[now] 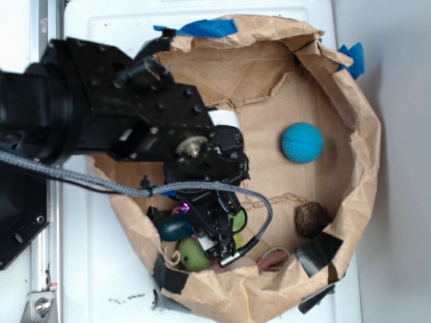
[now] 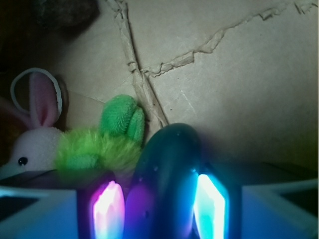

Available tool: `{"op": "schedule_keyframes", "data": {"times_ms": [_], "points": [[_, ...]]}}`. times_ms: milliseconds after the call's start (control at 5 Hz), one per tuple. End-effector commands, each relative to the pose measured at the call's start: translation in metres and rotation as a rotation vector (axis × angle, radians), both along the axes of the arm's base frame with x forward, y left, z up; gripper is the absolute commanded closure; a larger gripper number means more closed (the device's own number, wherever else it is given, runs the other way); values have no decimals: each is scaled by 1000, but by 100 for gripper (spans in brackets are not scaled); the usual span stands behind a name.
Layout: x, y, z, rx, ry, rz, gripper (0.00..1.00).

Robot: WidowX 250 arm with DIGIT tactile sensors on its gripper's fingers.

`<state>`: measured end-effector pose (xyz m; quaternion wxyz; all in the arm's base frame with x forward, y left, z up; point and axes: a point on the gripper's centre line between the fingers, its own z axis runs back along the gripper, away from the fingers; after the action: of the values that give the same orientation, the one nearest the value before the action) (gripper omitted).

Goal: Grab the plastic pickle.

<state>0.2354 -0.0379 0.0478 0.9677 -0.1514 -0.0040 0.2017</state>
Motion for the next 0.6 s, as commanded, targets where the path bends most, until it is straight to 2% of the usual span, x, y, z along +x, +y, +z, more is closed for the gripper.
{"op": "schedule_keyframes", "data": {"times_ms": [0,200,400], "points": [[2,18,9,-13,-7,-4,100],[11,31,29,25,-50,-59,100],[22,59,66,150,-216,-72,100]]}}
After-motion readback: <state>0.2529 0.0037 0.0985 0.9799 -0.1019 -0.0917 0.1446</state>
